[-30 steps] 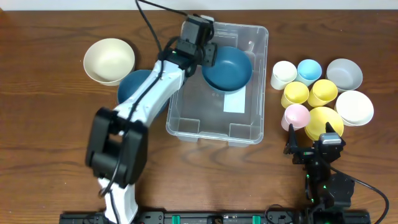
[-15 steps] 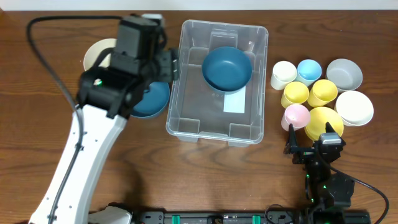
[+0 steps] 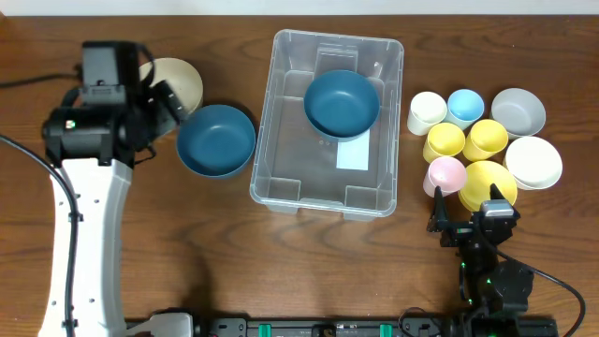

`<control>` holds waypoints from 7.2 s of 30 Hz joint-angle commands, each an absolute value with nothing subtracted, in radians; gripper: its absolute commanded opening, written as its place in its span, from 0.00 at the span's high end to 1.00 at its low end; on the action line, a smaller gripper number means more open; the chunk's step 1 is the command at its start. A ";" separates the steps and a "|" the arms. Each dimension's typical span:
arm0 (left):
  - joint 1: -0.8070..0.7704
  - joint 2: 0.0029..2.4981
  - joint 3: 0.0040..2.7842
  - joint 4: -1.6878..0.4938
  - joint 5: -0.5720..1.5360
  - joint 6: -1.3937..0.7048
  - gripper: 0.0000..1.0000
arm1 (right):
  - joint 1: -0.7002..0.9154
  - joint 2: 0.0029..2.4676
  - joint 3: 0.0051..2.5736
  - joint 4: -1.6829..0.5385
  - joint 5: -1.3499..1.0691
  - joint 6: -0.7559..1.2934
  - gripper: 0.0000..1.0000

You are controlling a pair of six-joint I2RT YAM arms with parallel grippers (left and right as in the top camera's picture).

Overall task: Pack container
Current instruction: 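Move the left gripper back and grasp the second teal bowl's rim, then lift the second teal bowl and stack it into the first in the bin, then move the left gripper to the cream bowl and grasp its rim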

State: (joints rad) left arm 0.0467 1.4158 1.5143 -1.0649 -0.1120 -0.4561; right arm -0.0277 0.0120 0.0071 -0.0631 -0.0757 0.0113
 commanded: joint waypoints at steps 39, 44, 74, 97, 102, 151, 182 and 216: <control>0.108 1.600 0.845 -0.369 0.148 -0.720 0.94 | -0.034 0.007 0.005 -0.066 -0.083 0.022 0.01; 0.108 1.525 0.862 -0.444 0.150 -0.717 0.94 | -0.034 0.007 0.006 -0.066 -0.083 0.022 0.01; -0.178 1.182 1.150 -0.280 0.228 -0.432 0.94 | -0.034 0.007 0.005 -0.067 -0.083 0.021 0.01; -0.373 1.916 1.542 -0.297 0.186 -0.333 0.94 | -0.034 0.007 0.005 -0.066 -0.083 0.022 0.01; -0.373 1.958 1.542 -0.293 0.187 -0.333 0.94 | -0.034 0.007 0.005 -0.066 -0.083 0.022 0.01; 0.126 1.529 1.505 -0.905 -0.055 -0.601 0.25 | -0.034 0.007 0.005 -0.066 -0.083 0.021 0.01; 0.307 2.015 1.485 -0.653 0.250 -0.698 0.45 | -0.034 0.007 0.005 -0.066 -0.083 0.022 0.01; 0.309 2.063 1.474 -0.616 0.209 -0.739 0.64 | -0.034 0.007 0.006 -0.067 -0.083 0.022 0.01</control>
